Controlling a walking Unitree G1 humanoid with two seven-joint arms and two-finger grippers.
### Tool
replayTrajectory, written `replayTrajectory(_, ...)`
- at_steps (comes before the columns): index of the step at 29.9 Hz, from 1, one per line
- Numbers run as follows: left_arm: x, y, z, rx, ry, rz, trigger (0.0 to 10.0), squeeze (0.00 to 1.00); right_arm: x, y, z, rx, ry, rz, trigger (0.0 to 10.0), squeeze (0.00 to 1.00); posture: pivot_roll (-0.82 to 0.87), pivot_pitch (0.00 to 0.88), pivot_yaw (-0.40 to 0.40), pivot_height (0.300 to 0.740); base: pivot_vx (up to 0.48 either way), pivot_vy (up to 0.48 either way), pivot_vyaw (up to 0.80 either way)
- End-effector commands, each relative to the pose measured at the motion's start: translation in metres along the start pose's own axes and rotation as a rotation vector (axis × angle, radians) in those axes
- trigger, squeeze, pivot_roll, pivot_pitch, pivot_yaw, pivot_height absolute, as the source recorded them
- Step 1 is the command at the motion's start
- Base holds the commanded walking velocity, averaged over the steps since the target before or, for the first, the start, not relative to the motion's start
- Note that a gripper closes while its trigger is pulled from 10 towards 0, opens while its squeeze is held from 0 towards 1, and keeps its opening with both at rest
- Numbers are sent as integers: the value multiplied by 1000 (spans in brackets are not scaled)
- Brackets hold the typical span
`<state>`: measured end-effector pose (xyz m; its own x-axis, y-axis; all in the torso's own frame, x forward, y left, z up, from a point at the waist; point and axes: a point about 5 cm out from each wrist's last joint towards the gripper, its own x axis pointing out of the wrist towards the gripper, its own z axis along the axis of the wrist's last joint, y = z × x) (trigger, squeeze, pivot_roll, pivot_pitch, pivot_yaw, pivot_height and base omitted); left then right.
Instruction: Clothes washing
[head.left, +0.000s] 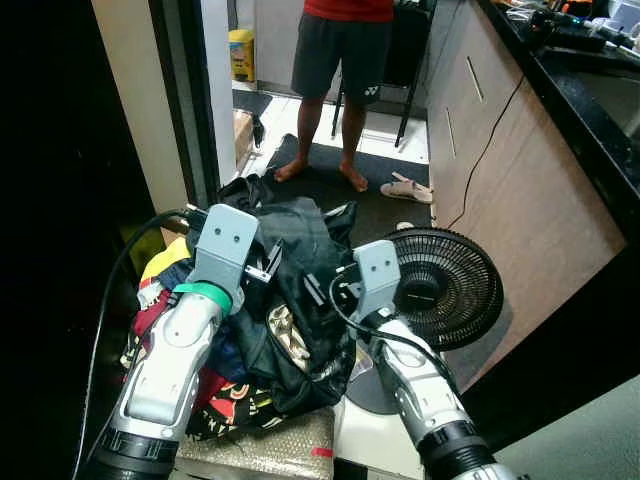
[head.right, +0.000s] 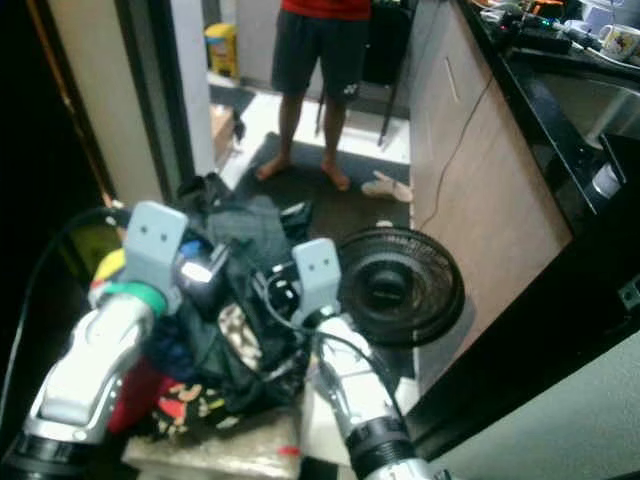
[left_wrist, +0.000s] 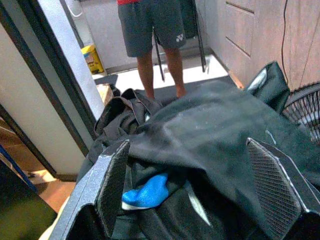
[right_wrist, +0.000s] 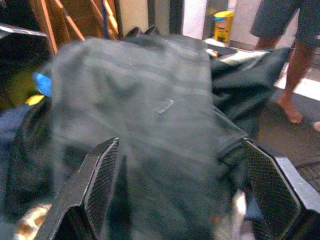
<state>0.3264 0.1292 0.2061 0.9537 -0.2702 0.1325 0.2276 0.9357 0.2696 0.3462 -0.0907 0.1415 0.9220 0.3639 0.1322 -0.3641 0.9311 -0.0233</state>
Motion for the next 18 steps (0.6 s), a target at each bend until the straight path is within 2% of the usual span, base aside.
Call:
replayTrajectory(1, 4, -6, -2, 5, 11, -36, 10000, 0, -8, -13, -3, -1, 0, -62, 10000, 0, 50, 90, 20, 740, 0, 0, 0)
replayTrajectory(3, 5, -6, -2, 5, 11, -41, 10000, 0, -8, -15, -4, -6, -3, -72, 10000, 0, 50, 90, 20, 740, 0, 0, 0)
replayTrajectory(4, 11, -7, -1, 12, 12, -49, 10000, 0, -11, -23, -2, -14, -15, -94, 10000, 0, 5, 92, 62, 740, 0, 0, 0)
replayTrajectory(5, 16, -8, -1, 16, 12, -54, 10000, 0, -14, -30, 1, -21, -27, -112, 10000, 0, -7, 94, 71, 740, 0, 0, 0)
replayTrajectory(6, 16, -8, -1, 16, 12, -54, 10000, 0, -14, -30, 1, -21, -27, -112, 10000, 0, -7, 94, 71, 740, 0, 0, 0)
replayTrajectory(8, 25, -7, 0, 27, 16, -54, 10000, 0, -19, -44, 5, -31, -51, -146, 10000, 0, -23, 99, 83, 740, 0, 0, 0)
replayTrajectory(10, 28, -5, -1, 32, 21, -46, 10000, 0, -21, -50, 7, -23, -61, -161, 10000, 0, -29, 101, 86, 740, 0, 0, 0)
replayTrajectory(13, 28, -5, -1, 32, 21, -46, 10000, 0, -21, -50, 7, -23, -61, -161, 10000, 0, -29, 101, 86, 740, 0, 0, 0)
replayTrajectory(14, 30, -4, -1, 36, 24, -40, 10000, 0, -22, -54, 8, -18, -68, -172, 10000, 0, -29, 101, 86, 740, 0, 0, 0)
replayTrajectory(15, 33, 0, -2, 44, 32, -23, 10000, 0, -20, -60, 11, 32, -85, -195, 10000, 0, -50, 119, 96, 740, 0, 0, 0)
replayTrajectory(18, 34, 5, -3, 50, 38, -8, 10000, 0, -18, -63, 14, 63, -97, -206, 10000, 0, -50, 123, 93, 740, 0, 0, 0)
